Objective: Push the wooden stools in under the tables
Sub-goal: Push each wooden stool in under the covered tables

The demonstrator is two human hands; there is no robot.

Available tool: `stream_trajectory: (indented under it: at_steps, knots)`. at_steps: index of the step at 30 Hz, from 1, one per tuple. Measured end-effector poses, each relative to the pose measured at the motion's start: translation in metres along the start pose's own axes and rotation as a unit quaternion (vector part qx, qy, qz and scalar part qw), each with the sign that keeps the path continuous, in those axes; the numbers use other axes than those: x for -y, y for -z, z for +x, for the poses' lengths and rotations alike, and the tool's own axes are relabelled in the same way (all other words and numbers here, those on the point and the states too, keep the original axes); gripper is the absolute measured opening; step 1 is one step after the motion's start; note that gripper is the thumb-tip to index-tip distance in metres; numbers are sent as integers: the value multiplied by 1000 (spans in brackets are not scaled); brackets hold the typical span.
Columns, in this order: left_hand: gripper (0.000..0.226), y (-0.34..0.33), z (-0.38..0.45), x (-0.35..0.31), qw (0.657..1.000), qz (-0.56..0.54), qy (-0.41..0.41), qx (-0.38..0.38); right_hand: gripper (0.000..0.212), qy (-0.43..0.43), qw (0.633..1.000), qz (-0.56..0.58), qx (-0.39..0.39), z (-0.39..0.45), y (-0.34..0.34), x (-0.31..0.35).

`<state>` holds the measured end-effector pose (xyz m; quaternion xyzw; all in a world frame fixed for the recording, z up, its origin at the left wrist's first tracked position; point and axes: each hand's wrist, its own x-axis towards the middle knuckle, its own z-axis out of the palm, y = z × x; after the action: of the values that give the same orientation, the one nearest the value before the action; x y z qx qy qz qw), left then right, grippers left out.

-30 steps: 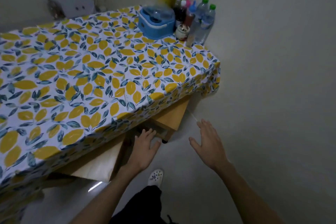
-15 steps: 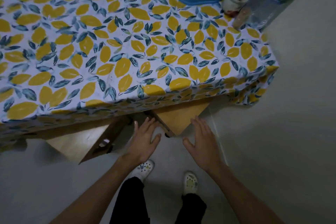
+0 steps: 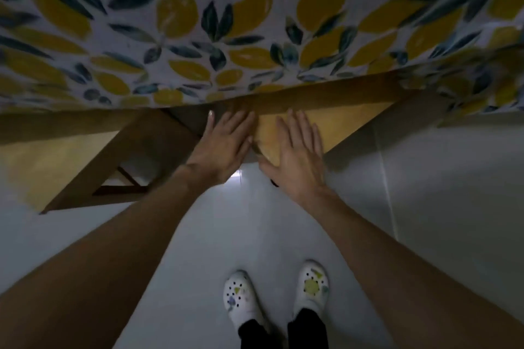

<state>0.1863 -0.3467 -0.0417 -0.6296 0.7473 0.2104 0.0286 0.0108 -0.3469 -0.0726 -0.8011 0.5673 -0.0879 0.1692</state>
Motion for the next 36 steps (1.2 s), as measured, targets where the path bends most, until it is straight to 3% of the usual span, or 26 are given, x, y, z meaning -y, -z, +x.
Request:
stream_trajectory:
  at_steps: [6, 14, 25, 30, 32, 36]
  knots:
    - [54, -31, 3, 9, 998, -11, -18, -59, 92, 7, 995, -77, -62, -1, -33, -1]
    - [51, -39, -10, -8, 996, -35, 4, -79, 93, 44, 995, -79, -44, -10, -27, -11]
    - [51, -91, -79, -103, 988, -15, 104, -113, 92, 246, 955, -158, 56, -68, 12, -101]
    - [52, -89, -81, -107, 994, 32, -39, -100, 90, 288, 928, -215, 101, -77, 37, -143]
    - [51, -83, -73, -93, 993, 60, -31, -99, 81, 253, 939, -221, 67, -89, 36, -141]
    - [60, -78, -56, -69, 992, 86, 53, -71, 72, 10, 995, -95, -25, -115, 10, -91]
